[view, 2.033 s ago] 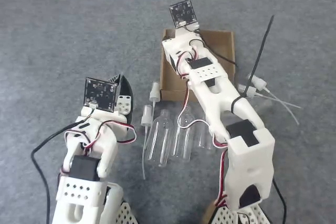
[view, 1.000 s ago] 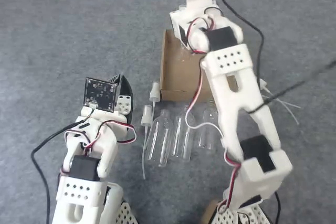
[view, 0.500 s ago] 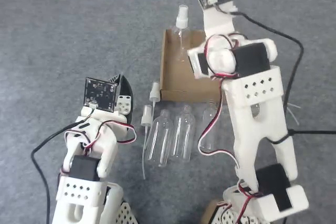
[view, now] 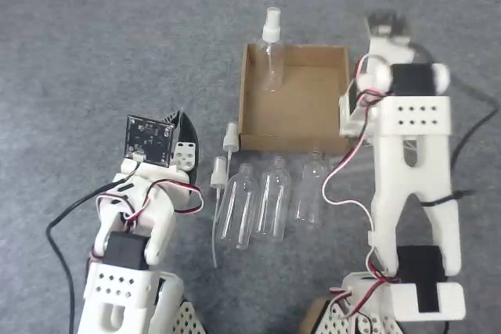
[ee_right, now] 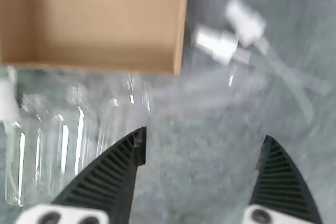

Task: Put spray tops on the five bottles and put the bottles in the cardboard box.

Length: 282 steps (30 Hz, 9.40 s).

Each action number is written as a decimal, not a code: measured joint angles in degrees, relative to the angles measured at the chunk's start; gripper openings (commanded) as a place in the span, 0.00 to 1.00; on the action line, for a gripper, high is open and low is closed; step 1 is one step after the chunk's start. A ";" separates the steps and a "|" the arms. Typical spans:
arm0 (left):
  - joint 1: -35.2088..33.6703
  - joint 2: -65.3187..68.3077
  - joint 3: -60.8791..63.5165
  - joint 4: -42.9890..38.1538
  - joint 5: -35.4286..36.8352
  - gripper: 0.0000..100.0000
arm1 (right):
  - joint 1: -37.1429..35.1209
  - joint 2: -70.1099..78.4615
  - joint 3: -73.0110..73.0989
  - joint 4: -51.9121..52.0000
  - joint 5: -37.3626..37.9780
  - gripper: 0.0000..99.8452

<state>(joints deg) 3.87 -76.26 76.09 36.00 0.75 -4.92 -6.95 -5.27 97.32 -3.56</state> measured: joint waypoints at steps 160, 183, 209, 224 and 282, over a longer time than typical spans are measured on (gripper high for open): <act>-34.37 0.00 -5.19 4.92 -8.88 0.01 | -35.78 25.49 -38.68 -0.35 -8.18 0.05; -35.60 0.00 -3.60 5.98 -9.76 0.01 | -38.07 51.69 -38.59 -19.34 -34.20 0.23; -24.00 0.00 -7.12 29.89 -14.51 0.02 | -25.23 18.37 -29.10 3.34 8.79 0.23; -15.91 0.00 -6.15 29.89 -14.51 0.02 | 15.65 9.49 -11.69 1.85 42.55 0.23; -15.82 0.00 0.88 25.32 -14.51 0.02 | 16.70 28.22 6.33 -27.52 39.82 0.05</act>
<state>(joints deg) -11.96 -76.26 76.97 61.32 -13.76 11.78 21.27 1.05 69.80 36.26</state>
